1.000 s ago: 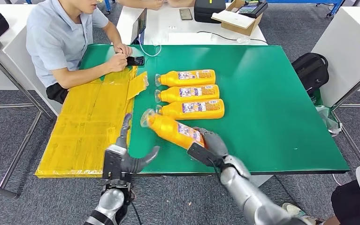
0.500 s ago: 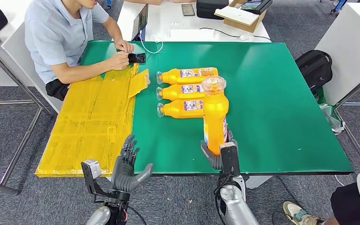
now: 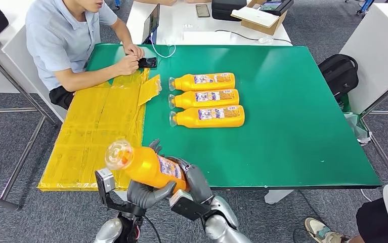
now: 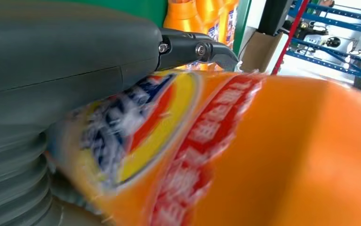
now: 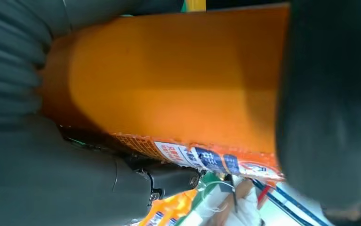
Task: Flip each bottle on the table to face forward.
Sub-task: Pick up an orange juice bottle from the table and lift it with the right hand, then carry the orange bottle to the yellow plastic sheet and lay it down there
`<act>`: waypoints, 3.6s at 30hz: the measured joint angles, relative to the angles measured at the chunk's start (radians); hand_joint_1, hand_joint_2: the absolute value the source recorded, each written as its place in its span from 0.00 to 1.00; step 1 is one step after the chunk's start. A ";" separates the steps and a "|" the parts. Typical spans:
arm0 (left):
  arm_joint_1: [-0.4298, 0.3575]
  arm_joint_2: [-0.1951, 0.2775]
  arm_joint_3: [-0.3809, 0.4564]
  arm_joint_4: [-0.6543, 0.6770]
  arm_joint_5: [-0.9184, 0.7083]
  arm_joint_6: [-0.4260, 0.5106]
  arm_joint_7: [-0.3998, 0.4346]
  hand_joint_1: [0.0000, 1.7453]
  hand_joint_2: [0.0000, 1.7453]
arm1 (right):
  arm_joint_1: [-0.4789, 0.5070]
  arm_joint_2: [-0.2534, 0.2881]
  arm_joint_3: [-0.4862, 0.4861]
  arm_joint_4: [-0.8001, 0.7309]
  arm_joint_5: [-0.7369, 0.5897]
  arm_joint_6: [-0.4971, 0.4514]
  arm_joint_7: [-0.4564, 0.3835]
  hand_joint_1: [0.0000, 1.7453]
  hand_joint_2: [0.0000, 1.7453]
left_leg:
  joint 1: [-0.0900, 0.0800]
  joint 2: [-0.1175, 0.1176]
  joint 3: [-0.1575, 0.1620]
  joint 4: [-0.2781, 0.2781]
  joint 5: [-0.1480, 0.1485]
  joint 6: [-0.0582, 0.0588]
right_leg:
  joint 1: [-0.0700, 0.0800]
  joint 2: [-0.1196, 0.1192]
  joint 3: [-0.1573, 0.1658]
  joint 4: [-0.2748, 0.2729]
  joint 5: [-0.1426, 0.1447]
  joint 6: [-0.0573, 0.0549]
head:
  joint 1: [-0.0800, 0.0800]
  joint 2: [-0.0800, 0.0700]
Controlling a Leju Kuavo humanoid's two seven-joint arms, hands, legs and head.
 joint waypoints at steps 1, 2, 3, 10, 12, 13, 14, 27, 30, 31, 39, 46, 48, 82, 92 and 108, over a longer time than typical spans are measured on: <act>-0.002 0.000 0.000 0.001 0.010 -0.002 0.007 0.00 1.00 | -0.004 0.000 0.015 0.006 0.004 -0.004 -0.002 1.00 1.00 | 0.000 0.000 0.000 0.000 0.000 0.000 | 0.000 0.000 0.000 0.000 0.000 0.000 | 0.000 0.000; -0.003 -0.001 0.001 0.001 0.024 -0.003 0.015 0.00 1.00 | -0.008 -0.001 0.030 0.012 0.001 -0.005 -0.003 1.00 1.00 | -0.001 0.000 0.000 0.000 0.000 0.000 | 0.000 0.000 0.000 0.000 0.000 0.000 | 0.000 0.000; -0.005 -0.002 0.002 0.002 0.040 -0.004 0.021 0.00 1.00 | -0.012 -0.001 0.043 0.018 -0.007 -0.005 -0.002 1.00 1.00 | -0.001 0.000 0.000 0.000 0.000 0.000 | -0.001 0.000 0.000 0.000 0.000 0.000 | 0.000 0.000; 0.008 -0.001 0.016 -0.010 0.107 -0.010 0.003 1.00 1.00 | -0.055 -0.003 0.106 0.074 -0.045 0.009 0.031 0.42 1.00 | -0.001 0.001 0.000 0.000 0.000 0.000 | -0.001 0.000 -0.001 0.000 0.000 0.000 | 0.000 0.000; 0.015 0.001 0.024 -0.022 0.105 0.001 0.001 1.00 1.00 | -0.070 -0.003 0.122 0.093 -0.037 0.021 0.041 0.00 0.75 | -0.001 0.001 0.000 0.000 0.000 0.000 | -0.001 0.000 -0.001 0.000 0.000 0.000 | 0.000 0.000; 0.017 0.001 0.027 -0.028 0.102 0.007 0.000 1.00 1.00 | -0.075 -0.003 0.130 0.102 -0.030 0.025 0.044 0.00 0.50 | -0.001 0.001 0.000 0.000 0.000 0.000 | -0.001 0.000 -0.001 0.000 0.000 0.000 | 0.000 0.000; 0.017 0.001 0.031 -0.032 0.102 0.012 0.000 1.00 1.00 | -0.077 -0.004 0.137 0.109 -0.022 0.027 0.045 0.00 0.25 | -0.001 0.001 0.000 0.000 0.000 0.000 | -0.001 0.000 -0.001 0.000 0.000 0.000 | 0.000 0.000; -0.023 -0.025 0.126 -0.022 0.403 -0.001 0.128 1.00 1.00 | -0.027 -0.050 0.192 0.039 -0.106 -0.111 -0.011 0.00 0.00 | -0.001 0.001 0.000 0.000 0.000 0.000 | -0.001 0.000 -0.002 0.000 0.000 0.000 | 0.000 0.000; -0.059 -0.025 0.164 -0.004 0.290 0.131 0.078 1.00 1.00 | 0.003 -0.078 0.202 -0.023 -0.139 -0.189 -0.013 0.00 0.00 | -0.001 0.000 0.000 0.000 0.000 0.000 | -0.001 0.000 -0.001 0.000 0.000 0.000 | 0.000 0.000; -0.072 -0.022 0.176 0.004 0.225 0.194 0.050 1.00 1.00 | 0.013 -0.088 0.202 -0.044 -0.144 -0.216 -0.014 0.00 0.00 | -0.001 0.000 0.000 0.000 0.000 0.000 | -0.001 0.000 -0.001 0.000 0.000 0.000 | 0.000 0.000; -0.173 0.020 0.225 0.110 -0.504 0.711 -0.024 1.00 1.00 | 0.088 -0.152 0.148 -0.190 -0.122 -0.337 -0.014 0.00 0.00 | -0.001 0.000 -0.001 0.000 0.000 0.000 | -0.001 0.000 -0.001 0.000 0.000 0.000 | 0.000 0.000; -0.257 0.048 0.232 0.260 -0.771 0.754 0.093 1.00 1.00 | 0.117 -0.169 0.081 -0.242 -0.117 -0.330 -0.014 0.00 0.00 | -0.001 -0.001 -0.001 0.000 0.000 0.001 | -0.001 -0.001 -0.001 0.000 0.000 0.000 | 0.000 0.000; -0.303 0.052 0.231 0.339 -0.865 0.728 0.153 1.00 1.00 | 0.119 -0.166 0.069 -0.248 -0.127 -0.312 -0.014 0.00 0.00 | -0.001 -0.001 0.000 0.000 0.001 0.001 | -0.001 -0.002 -0.001 0.000 0.000 0.000 | 0.000 0.000; -0.469 0.022 0.331 0.465 -0.471 0.245 -0.018 0.00 1.00 | 0.149 -0.152 0.065 -0.236 -0.109 -0.365 -0.014 0.00 1.00 | -0.002 0.000 0.002 0.000 0.002 0.000 | -0.002 -0.002 0.000 0.003 0.000 0.000 | 0.000 0.000; -0.135 -0.037 0.346 -0.105 0.068 0.135 0.033 0.00 1.00 | 0.142 -0.180 -0.159 -0.213 0.463 -0.379 0.220 0.00 1.00 | -0.003 -0.001 -0.001 0.000 0.001 -0.001 | -0.002 -0.002 -0.002 0.002 0.000 0.000 | 0.000 0.000; 0.039 -0.044 0.199 -0.223 -0.084 0.167 0.028 0.00 1.00 | -0.076 -0.313 -0.259 0.117 0.721 -0.328 0.454 0.00 1.00 | -0.004 0.000 0.000 0.000 0.002 0.000 | -0.004 -0.002 -0.002 0.002 0.000 0.001 | 0.000 0.000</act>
